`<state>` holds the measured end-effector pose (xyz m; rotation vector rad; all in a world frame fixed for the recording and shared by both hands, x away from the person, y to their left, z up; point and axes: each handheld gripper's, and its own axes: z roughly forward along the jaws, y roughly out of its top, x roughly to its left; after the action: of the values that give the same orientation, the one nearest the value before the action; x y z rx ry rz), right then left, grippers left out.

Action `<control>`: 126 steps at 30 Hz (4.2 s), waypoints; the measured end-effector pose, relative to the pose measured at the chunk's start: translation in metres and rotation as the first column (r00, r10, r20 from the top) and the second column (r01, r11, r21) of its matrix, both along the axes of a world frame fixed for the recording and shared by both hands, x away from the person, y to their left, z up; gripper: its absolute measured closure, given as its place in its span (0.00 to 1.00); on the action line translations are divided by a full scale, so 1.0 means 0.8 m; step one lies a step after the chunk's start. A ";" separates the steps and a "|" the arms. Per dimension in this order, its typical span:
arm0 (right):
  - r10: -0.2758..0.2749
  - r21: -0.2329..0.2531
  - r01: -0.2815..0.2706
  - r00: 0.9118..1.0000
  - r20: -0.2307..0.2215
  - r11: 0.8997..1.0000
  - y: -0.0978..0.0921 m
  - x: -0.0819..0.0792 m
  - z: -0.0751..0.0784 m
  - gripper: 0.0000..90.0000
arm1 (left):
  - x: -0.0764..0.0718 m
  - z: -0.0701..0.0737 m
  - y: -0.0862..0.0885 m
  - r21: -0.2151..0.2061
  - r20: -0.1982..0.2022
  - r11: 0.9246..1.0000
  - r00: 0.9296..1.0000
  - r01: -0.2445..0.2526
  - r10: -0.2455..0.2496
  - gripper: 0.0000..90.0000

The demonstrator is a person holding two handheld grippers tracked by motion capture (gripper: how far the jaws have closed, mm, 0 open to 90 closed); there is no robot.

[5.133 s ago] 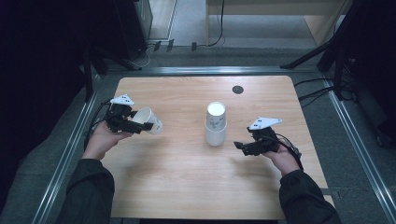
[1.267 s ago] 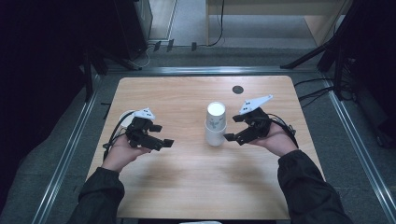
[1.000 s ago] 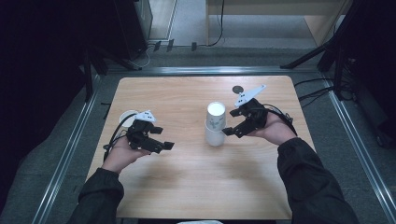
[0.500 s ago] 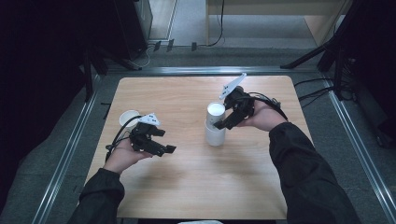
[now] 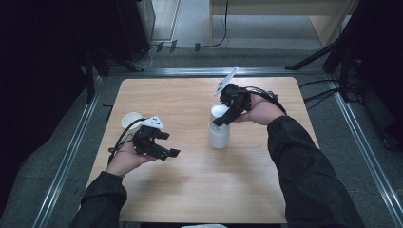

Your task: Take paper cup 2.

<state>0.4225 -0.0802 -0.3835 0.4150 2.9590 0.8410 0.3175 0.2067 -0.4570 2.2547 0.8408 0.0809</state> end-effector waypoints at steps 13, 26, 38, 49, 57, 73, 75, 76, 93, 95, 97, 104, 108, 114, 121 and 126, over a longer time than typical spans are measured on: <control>-0.014 -0.003 0.014 1.000 0.002 1.000 0.002 -0.004 0.024 0.36 | 0.000 0.000 0.001 -0.009 0.006 1.000 1.000 0.009 -0.009 0.17; -0.028 0.024 0.028 1.000 -0.012 0.999 -0.008 -0.006 0.063 0.37 | 0.001 -0.002 0.004 -0.014 0.006 1.000 1.000 0.005 -0.005 0.17; -0.006 0.040 0.005 0.999 0.032 0.999 -0.016 -0.022 0.112 0.37 | 0.001 0.000 0.007 -0.030 0.010 0.999 1.000 0.012 -0.012 0.17; 0.041 0.070 -0.044 0.998 0.040 0.997 -0.026 -0.070 0.132 0.38 | -0.001 0.001 0.004 -0.039 0.018 0.999 1.000 0.020 -0.019 0.17; 0.080 0.153 -0.080 0.997 0.006 0.985 -0.038 -0.095 0.097 0.38 | -0.002 0.001 0.002 -0.044 0.028 0.998 0.999 0.034 -0.033 0.17; 0.086 0.250 -0.087 0.996 0.012 0.964 -0.055 -0.112 0.010 0.38 | -0.007 0.006 -0.005 -0.074 0.055 0.994 0.996 0.078 -0.074 0.17; 0.084 0.273 -0.081 0.996 -0.001 0.959 -0.057 -0.112 -0.001 0.38 | -0.008 0.006 -0.006 -0.080 0.060 0.993 0.995 0.083 -0.078 0.17; 0.083 0.277 -0.078 0.997 -0.006 0.958 -0.057 -0.112 -0.007 0.38 | -0.008 0.006 -0.006 -0.084 0.060 0.993 0.995 0.085 -0.080 0.17; 0.042 0.362 -0.013 0.997 -0.070 0.932 -0.061 -0.112 -0.070 0.38 | -0.009 0.003 -0.022 -0.076 0.057 0.989 0.990 0.130 -0.126 0.18; 0.036 0.371 -0.009 0.997 -0.068 0.928 -0.061 -0.114 -0.076 0.38 | -0.008 0.004 -0.026 -0.083 0.059 0.987 0.990 0.135 -0.130 0.18; 0.033 0.385 -0.003 0.997 -0.072 0.923 -0.061 -0.115 -0.081 0.38 | -0.009 0.005 -0.030 -0.094 0.055 0.985 0.989 0.144 -0.139 0.18; 0.033 0.438 0.009 0.996 -0.088 0.899 -0.068 -0.116 -0.095 0.38 | -0.007 0.003 -0.045 -0.104 0.053 0.978 0.983 0.180 -0.176 0.18; 0.022 0.437 0.015 0.996 -0.081 0.900 -0.069 -0.115 -0.098 0.38 | -0.003 0.001 -0.061 -0.120 0.046 0.969 0.976 0.218 -0.214 0.18; 0.025 0.471 0.016 0.996 -0.081 0.882 -0.066 -0.116 -0.098 0.38 | -0.003 -0.005 -0.078 -0.137 0.029 0.949 0.959 0.284 -0.283 0.18; 0.035 0.469 0.006 0.996 -0.079 0.883 -0.061 -0.120 -0.101 0.38 | -0.005 -0.008 -0.092 -0.141 0.041 0.937 0.948 0.319 -0.316 0.18; 0.041 0.477 0.003 0.996 -0.082 0.879 -0.060 -0.123 -0.098 0.38 | -0.007 -0.011 -0.103 -0.169 0.046 0.915 0.930 0.366 -0.364 0.18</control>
<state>0.3239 -0.1284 -0.4621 0.4463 2.8044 1.6046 0.3121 0.1246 -0.4661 2.2011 0.3893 -0.1466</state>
